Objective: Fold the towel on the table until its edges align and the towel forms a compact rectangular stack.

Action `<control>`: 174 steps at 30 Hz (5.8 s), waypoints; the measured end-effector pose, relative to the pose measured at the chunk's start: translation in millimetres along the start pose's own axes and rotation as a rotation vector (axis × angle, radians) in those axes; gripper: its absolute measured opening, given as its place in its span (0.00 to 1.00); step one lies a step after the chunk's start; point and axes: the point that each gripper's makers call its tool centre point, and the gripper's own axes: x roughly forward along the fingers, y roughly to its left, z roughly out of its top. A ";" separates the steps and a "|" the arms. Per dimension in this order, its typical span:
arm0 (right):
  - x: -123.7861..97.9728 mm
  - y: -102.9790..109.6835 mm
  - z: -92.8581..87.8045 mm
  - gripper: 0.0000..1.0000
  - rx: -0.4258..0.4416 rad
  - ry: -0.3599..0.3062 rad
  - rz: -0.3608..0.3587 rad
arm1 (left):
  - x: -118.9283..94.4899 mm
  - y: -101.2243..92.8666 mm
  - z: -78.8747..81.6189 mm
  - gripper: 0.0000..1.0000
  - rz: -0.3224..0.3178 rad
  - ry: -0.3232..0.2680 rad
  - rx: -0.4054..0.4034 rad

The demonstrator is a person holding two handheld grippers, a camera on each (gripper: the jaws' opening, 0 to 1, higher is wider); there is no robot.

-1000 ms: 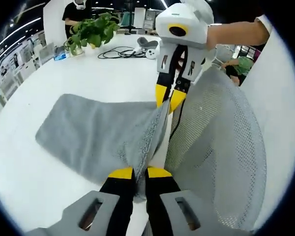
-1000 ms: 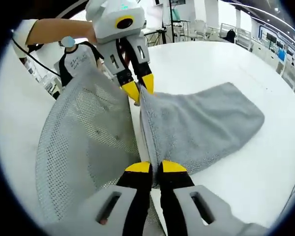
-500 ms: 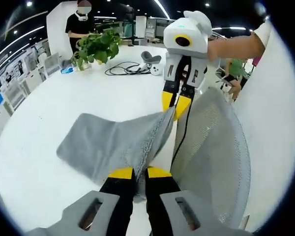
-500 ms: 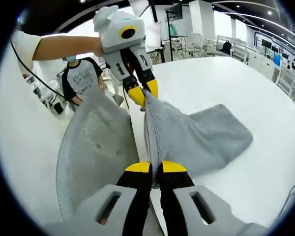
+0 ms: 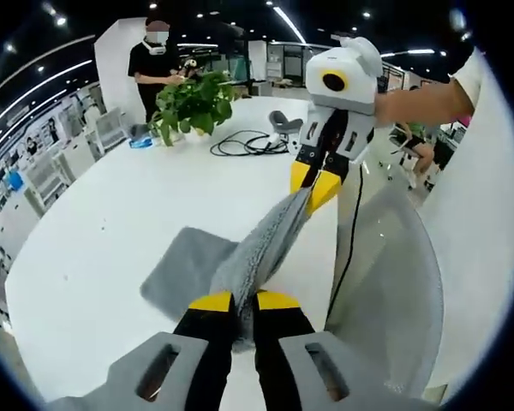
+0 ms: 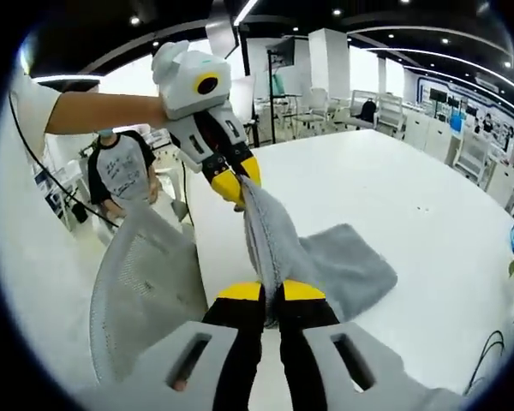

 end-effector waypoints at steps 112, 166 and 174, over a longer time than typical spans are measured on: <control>99.5 -145.0 -67.9 0.05 0.712 0.124 -0.240 | 123.6 123.2 -84.7 0.06 -0.031 0.120 -0.647; 101.2 -154.7 -120.0 0.30 0.591 0.217 -0.362 | 132.8 118.3 -100.7 0.22 0.168 0.203 -0.373; 105.9 -154.7 -120.3 0.31 0.602 0.211 -0.358 | 129.5 117.9 -103.8 0.31 0.183 0.176 -0.458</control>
